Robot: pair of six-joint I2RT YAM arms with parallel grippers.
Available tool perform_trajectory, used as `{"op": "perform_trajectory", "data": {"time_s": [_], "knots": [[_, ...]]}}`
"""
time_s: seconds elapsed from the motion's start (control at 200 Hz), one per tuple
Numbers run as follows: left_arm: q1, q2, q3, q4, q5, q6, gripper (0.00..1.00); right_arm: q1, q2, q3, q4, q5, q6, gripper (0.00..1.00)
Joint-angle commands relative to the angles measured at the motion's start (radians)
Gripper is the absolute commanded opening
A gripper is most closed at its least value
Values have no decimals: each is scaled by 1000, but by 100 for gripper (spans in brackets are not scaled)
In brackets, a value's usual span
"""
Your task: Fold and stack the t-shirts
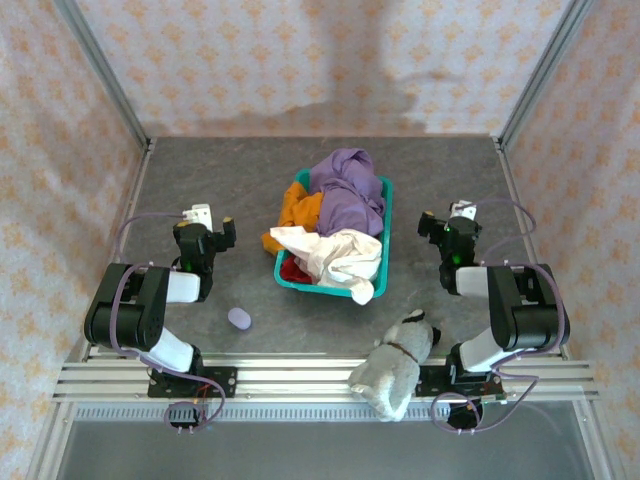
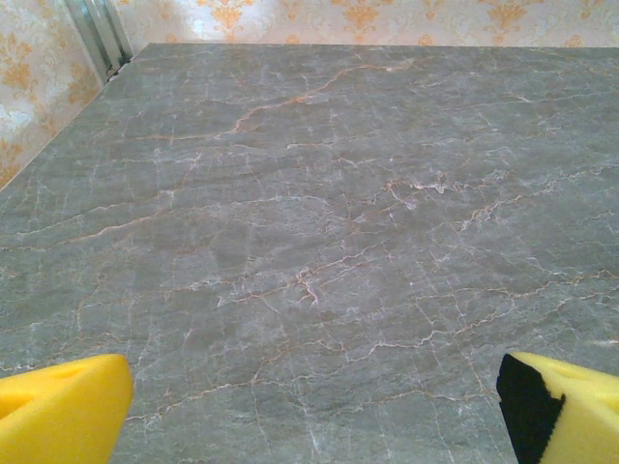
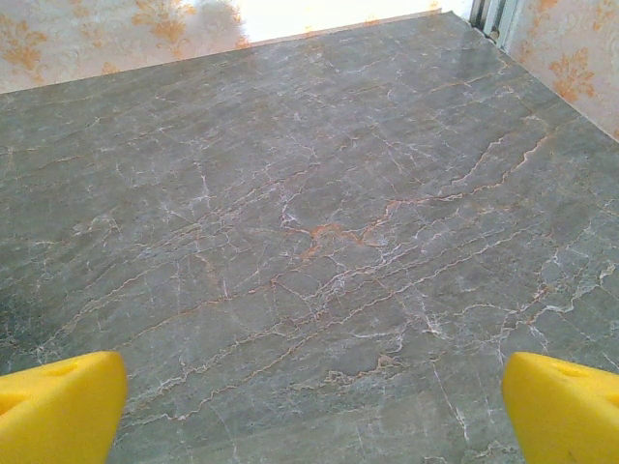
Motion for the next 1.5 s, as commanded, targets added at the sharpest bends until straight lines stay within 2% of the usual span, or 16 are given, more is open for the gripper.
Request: {"op": "perform_trajectory", "data": {"time_s": [0.0,0.22,0.29,0.385,0.481,0.556,0.651,0.761,0.896,1.001,1.076,1.186,1.342,1.497], "knots": [[10,-10,13,9,-6,-15,100,-6,4,-5,-3,19,-7,99],[7,-10,13,9,-9,-14,100,-6,-4,-1,-12,30,-4,99],[6,-22,17,0,-33,-20,100,-5,-50,58,-147,44,0,99],[-4,-109,44,-121,-74,-22,100,-3,-125,201,-486,98,54,99],[-31,-215,92,-283,-119,-10,100,11,-188,247,-601,106,90,99],[-31,-297,147,-433,-110,-80,100,30,-217,317,-748,101,130,99],[-32,-382,217,-608,-40,-198,100,89,-234,438,-962,116,182,99],[-57,-409,345,-887,41,-325,99,204,-252,557,-1169,240,306,99],[-150,-426,392,-1039,52,-347,99,335,-255,678,-1351,207,363,99],[-229,-476,379,-1097,-12,-381,99,423,-252,745,-1407,137,397,99],[-276,-518,364,-1131,-35,-415,99,469,-223,793,-1435,60,411,99],[-317,-560,362,-1187,-16,-506,99,538,-124,903,-1516,28,494,99],[-371,-561,367,-1239,-3,-563,99,658,71,1103,-1666,81,502,99],[-386,-533,370,-1264,32,-647,99,686,285,1277,-1759,32,503,99]]}}
